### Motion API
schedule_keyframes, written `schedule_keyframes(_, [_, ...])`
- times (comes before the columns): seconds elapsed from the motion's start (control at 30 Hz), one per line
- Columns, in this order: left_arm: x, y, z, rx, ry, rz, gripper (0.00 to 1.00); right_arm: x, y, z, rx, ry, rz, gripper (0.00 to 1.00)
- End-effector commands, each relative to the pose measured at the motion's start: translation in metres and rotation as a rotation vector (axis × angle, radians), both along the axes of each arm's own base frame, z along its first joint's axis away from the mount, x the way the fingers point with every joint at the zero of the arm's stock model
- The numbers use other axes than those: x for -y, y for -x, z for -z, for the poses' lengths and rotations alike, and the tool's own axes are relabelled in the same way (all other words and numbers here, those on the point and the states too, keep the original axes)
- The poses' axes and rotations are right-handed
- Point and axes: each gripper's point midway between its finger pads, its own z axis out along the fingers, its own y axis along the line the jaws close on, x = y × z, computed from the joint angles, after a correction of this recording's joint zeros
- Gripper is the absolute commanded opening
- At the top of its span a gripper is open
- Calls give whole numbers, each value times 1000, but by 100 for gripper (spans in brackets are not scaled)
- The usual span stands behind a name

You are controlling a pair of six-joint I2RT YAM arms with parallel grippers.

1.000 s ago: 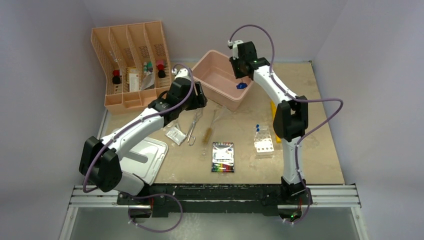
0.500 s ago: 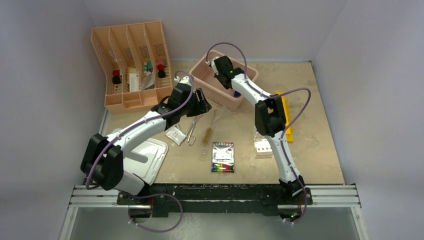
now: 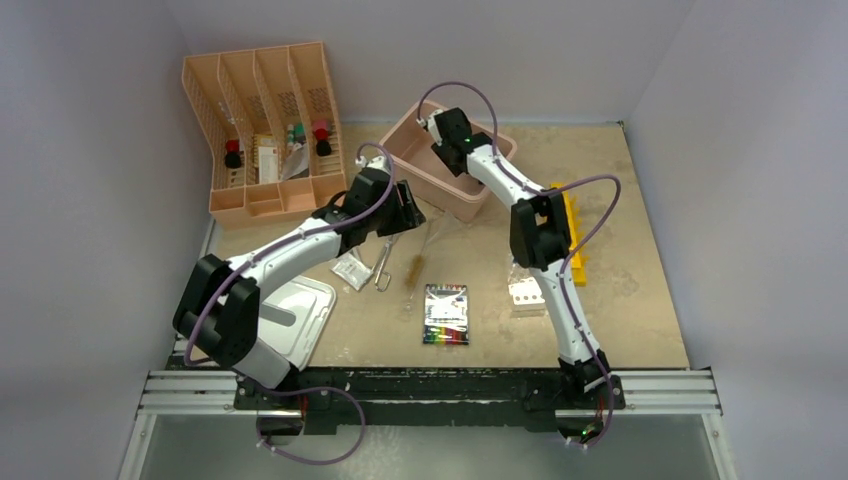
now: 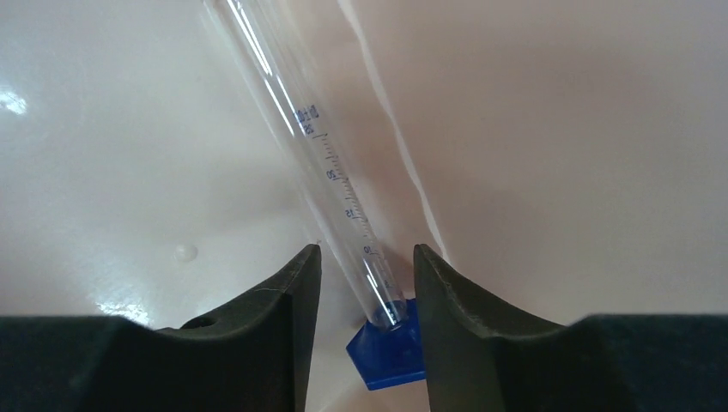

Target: Organize the chemistry lab equipment

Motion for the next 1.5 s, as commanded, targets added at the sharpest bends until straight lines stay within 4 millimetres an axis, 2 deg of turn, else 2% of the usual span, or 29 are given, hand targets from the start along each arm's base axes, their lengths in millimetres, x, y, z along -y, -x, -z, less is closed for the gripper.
schedule_keyframes(0.0, [7, -15, -30, 62, 44, 0, 54, -12, -11, -45, 73, -132, 6, 47])
schedule_keyframes(0.07, [6, -13, -30, 59, 38, -2, 54, -14, -11, -55, 81, -182, 17, 48])
schedule_keyframes(0.2, [-13, -20, -30, 65, -22, -95, 54, -14, -7, -85, 99, -265, 66, 53])
schedule_keyframes(0.4, [-18, -23, -27, 59, -60, -104, 56, -27, 15, -136, 105, -471, 112, 56])
schedule_keyframes(0.43, [-17, -22, -26, 63, -68, -97, 56, -30, 21, -150, 108, -505, 104, 56])
schedule_keyframes(0.6, [-28, -21, -18, 88, -151, -70, 57, -37, 52, -195, 107, -647, 93, 58])
schedule_keyframes(0.73, [-50, -15, 8, 51, -269, -106, 57, -38, 84, -221, 95, -722, 46, 58])
schedule_keyframes(0.87, [-63, -9, 47, -9, -379, -92, 59, -35, 114, -231, 90, -806, 54, 59])
schedule_keyframes(0.9, [-64, -9, 54, -22, -405, -77, 60, -34, 121, -226, 72, -821, 62, 59])
schedule_keyframes(1.0, [-59, -14, 69, -45, -455, 0, 65, -36, 140, -229, 50, -878, 46, 58])
schedule_keyframes(1.13, [-58, -21, 80, -67, -507, 52, 66, -33, 157, -228, 45, -909, 55, 56])
schedule_keyframes(1.23, [-67, -26, 87, -88, -541, 27, 60, -28, 163, -228, 62, -918, 68, 56])
schedule_keyframes(1.4, [-59, -23, 104, -122, -531, 108, 41, -24, 168, -229, 64, -917, 83, 56])
schedule_keyframes(1.47, [-59, -20, 110, -142, -543, 136, 38, -22, 169, -230, 66, -917, 84, 56])
